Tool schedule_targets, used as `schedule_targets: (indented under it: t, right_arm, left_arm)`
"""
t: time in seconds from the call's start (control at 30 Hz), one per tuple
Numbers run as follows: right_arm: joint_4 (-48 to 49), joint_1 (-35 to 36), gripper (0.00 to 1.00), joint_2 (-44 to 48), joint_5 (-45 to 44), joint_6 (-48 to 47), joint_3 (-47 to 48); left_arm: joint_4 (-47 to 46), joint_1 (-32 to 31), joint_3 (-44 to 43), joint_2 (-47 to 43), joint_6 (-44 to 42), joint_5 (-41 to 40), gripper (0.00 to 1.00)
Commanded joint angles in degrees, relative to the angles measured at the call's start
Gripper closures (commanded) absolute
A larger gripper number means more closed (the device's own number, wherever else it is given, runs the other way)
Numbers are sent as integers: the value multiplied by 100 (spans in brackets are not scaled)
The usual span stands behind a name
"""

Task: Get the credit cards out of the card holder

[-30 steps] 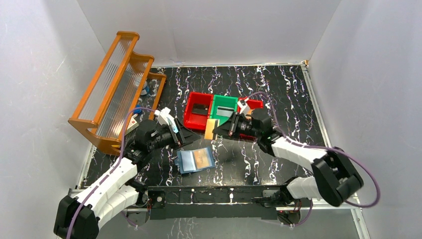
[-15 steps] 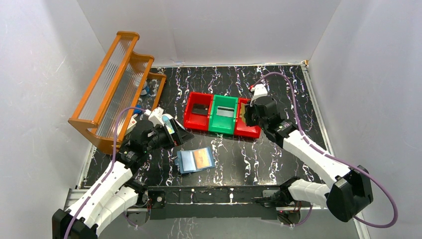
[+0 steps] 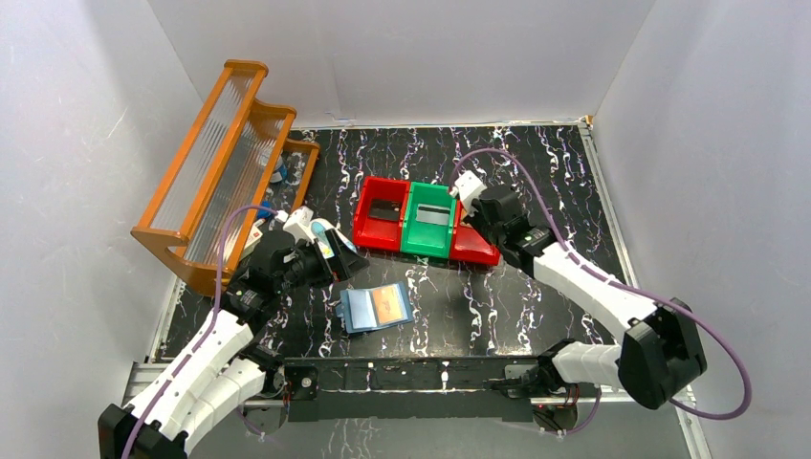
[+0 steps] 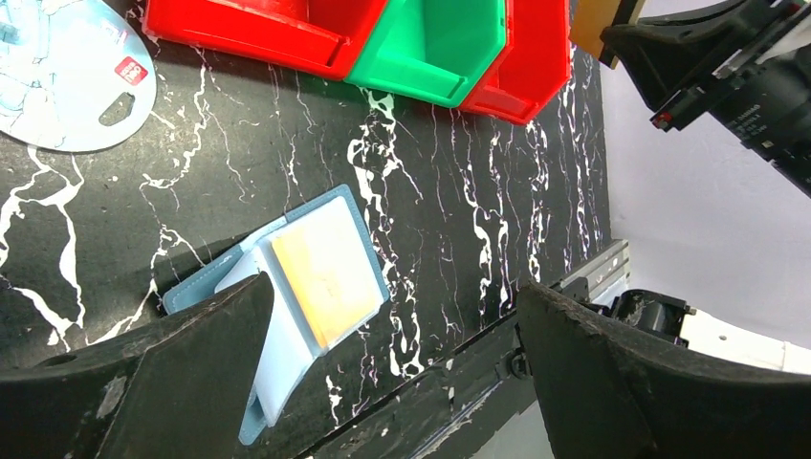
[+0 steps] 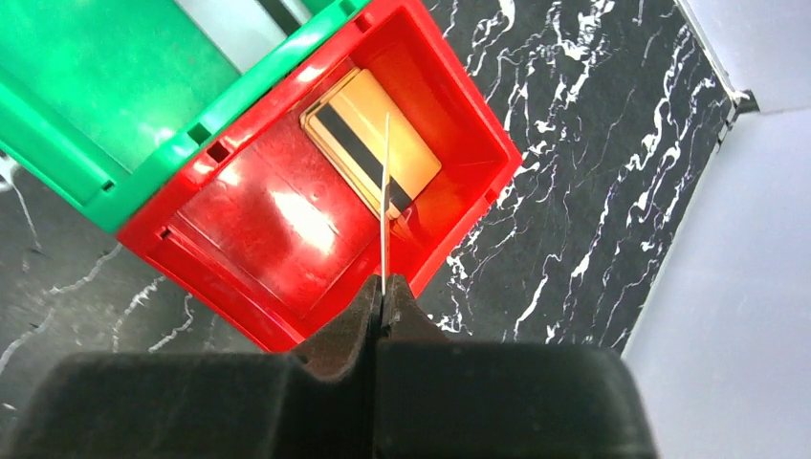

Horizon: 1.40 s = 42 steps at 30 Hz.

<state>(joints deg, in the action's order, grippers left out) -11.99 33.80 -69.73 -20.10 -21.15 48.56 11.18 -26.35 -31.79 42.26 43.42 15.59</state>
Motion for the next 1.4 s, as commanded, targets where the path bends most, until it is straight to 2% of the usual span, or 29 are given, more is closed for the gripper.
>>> schedule_targets:
  t: [0.0, 0.3, 0.83, 1.37]
  right_arm:
    - [140, -89, 100, -266, 282, -1071, 320]
    - [74, -397, 100, -875, 927, -1667, 598]
    - [-70, -651, 100, -1911, 1143, -2574, 1189]
    - [463, -647, 100, -2816, 654, -3245, 1552]
  left_arm:
    - [176, 19, -245, -86, -147, -56, 2]
    - [444, 18, -287, -217, -268, -127, 2]
    - [684, 13, -393, -376, -366, -382, 2]
    - [763, 19, -459, -447, -301, -496, 2]
